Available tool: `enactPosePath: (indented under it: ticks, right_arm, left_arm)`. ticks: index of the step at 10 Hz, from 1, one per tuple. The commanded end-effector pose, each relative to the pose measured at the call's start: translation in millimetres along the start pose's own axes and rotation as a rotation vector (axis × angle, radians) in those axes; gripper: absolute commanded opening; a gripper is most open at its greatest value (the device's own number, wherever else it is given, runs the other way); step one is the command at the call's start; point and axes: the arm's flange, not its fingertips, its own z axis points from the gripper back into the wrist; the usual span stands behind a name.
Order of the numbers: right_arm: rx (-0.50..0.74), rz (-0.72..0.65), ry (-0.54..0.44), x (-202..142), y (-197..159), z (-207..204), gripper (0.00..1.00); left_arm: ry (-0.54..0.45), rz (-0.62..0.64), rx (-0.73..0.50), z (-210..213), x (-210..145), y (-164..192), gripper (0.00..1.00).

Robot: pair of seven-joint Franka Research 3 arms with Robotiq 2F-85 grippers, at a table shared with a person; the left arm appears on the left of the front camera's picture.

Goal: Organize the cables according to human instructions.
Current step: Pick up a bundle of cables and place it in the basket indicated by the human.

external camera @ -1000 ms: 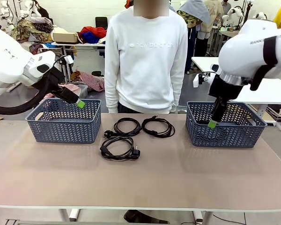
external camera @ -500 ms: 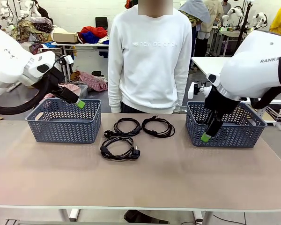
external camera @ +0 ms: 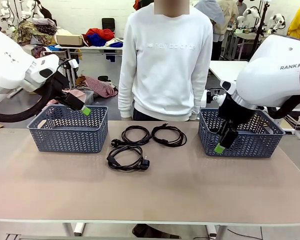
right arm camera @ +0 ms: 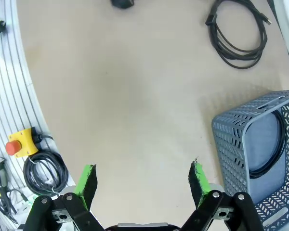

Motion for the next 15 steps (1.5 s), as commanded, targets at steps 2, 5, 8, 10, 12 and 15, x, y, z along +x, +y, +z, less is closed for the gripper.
enactPosePath:
  ticks: [2, 5, 8, 10, 12, 15]
  right_arm:
    - [-0.005, -0.003, 0.001, 2.0, -0.3, 0.8, 1.00]
    - [-0.005, -0.003, 0.001, 2.0, -0.3, 0.8, 1.00]
    - [-0.005, -0.003, 0.001, 2.0, -0.3, 0.8, 1.00]
    - [-0.005, -0.003, 0.001, 2.0, -0.3, 0.8, 1.00]
    - [-0.005, -0.003, 0.001, 2.0, -0.3, 0.8, 1.00]
    - [-0.005, -0.003, 0.001, 2.0, -0.3, 0.8, 1.00]
  left_arm:
    - [-0.018, -0.013, -0.020, 0.2, -2.2, 1.0, 1.00]
    - [-0.018, -0.013, -0.020, 0.2, -2.2, 1.0, 1.00]
    - [-0.018, -0.013, -0.020, 0.2, -2.2, 1.0, 1.00]
    - [-0.018, -0.013, -0.020, 0.2, -2.2, 1.0, 1.00]
    - [-0.018, -0.013, -0.020, 0.2, -2.2, 1.0, 1.00]
    - [-0.018, -0.013, -0.020, 0.2, -2.2, 1.0, 1.00]
